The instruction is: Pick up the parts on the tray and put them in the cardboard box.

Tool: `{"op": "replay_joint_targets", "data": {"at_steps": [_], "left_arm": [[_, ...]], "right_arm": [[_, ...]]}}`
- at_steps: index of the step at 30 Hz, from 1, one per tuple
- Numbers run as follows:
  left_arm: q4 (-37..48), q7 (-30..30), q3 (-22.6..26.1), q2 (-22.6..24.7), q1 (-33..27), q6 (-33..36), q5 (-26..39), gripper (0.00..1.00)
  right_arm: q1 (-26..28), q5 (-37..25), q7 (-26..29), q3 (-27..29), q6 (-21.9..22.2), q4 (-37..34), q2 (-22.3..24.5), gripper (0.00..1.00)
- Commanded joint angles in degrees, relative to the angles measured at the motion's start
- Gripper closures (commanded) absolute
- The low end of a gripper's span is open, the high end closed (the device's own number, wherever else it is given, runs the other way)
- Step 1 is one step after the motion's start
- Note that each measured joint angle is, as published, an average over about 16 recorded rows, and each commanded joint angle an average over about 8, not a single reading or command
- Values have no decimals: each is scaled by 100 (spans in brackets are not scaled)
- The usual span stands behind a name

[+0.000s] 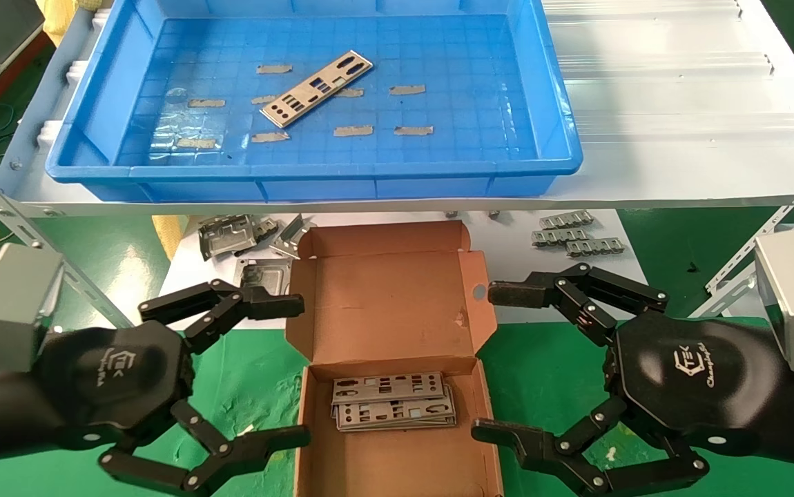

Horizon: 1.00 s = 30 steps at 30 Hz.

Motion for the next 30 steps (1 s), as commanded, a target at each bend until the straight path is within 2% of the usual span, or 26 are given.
{"op": "replay_joint_targets", "data": {"at_steps": [1, 12, 30], "left_arm": [[-160, -71, -96, -88, 61, -22, -26, 0], [-849, -362, -509, -465, 324, -113, -142, 0], [-801, -350, -481, -442, 311, -113, -139, 0]], "right_arm": [[0, 0, 0, 0, 0, 0, 0, 0], [-1, 1, 0, 0, 1, -1, 0, 0], [-1, 1, 0, 0, 2, -1, 0, 0]]}}
